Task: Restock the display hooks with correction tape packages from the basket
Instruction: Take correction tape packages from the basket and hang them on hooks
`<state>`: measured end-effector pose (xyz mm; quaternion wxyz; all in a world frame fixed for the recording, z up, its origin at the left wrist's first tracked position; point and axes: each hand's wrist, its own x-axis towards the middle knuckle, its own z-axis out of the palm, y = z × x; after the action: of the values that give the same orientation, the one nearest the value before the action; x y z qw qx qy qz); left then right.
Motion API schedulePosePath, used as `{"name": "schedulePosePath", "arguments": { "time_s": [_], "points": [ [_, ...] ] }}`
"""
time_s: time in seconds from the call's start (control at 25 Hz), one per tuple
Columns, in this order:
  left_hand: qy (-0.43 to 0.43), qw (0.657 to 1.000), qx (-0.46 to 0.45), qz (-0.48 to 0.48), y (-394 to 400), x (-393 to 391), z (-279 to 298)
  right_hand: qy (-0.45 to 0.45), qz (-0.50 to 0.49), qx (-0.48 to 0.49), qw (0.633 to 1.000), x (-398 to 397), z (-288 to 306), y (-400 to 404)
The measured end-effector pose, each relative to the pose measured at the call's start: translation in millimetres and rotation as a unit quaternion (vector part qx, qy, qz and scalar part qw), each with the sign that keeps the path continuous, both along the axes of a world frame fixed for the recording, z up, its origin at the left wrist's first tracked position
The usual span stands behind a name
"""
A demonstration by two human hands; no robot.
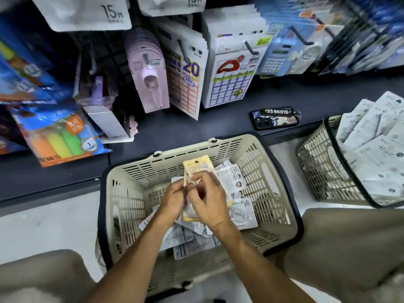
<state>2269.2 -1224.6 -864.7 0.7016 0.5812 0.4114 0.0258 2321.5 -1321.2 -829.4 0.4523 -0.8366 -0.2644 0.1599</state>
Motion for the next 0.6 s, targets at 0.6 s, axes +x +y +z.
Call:
{"name": "schedulePosePath", "arguments": {
  "time_s": [0.6],
  "points": [
    [0.132,0.989,-0.051,0.052,-16,-14,-48,0.366,-0.307,-0.041,0.878,6,-47,-16]
  ]
}}
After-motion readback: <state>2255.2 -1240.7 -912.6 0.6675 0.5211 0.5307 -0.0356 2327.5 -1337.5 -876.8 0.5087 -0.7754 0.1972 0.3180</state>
